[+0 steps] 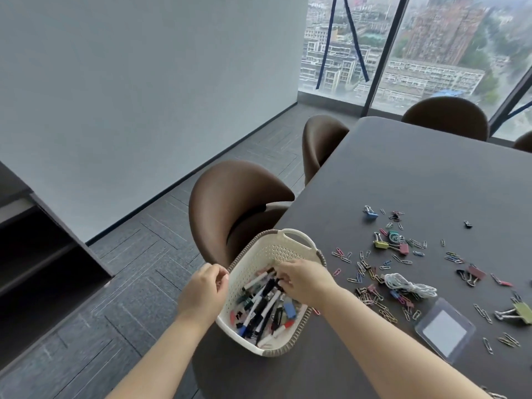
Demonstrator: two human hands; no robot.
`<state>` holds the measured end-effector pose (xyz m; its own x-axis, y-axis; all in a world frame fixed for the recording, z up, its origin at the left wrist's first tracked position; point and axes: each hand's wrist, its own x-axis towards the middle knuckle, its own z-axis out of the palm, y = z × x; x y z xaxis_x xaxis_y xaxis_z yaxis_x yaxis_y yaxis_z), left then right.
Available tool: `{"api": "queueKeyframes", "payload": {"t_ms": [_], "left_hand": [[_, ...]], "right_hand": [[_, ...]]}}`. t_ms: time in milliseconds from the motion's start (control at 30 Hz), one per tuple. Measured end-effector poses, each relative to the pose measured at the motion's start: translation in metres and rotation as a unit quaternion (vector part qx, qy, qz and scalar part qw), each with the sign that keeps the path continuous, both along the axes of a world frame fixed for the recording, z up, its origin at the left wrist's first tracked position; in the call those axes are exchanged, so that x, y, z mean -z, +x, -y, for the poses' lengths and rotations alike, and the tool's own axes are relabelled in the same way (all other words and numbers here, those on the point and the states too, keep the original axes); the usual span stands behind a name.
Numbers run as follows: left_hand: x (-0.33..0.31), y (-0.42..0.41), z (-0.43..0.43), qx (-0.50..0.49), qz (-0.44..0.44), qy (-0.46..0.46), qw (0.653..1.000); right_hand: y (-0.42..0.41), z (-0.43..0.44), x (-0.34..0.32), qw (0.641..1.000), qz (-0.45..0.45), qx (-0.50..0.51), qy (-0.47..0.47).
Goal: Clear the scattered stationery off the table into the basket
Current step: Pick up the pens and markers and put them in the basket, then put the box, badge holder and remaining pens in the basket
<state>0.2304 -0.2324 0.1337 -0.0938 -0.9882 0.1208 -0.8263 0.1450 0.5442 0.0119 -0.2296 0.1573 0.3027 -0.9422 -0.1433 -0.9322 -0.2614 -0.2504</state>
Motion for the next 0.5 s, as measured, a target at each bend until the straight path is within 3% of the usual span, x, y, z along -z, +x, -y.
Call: {"api": "queueKeyframes", "payload": {"t_ms": [233,500], "left_hand": [[-0.020,-0.097,-0.018,0.102,-0.013,-0.059,0.993],[0.004,-0.262,-0.077,0.246,0.003,-0.029,0.969]], "right_hand": [[-0.109,-0.068,-0.001,0.963,0.090,0.225,-0.115],[-0.259,-0.202,0.026,0.908,0.073,0.401,-0.093]]}}
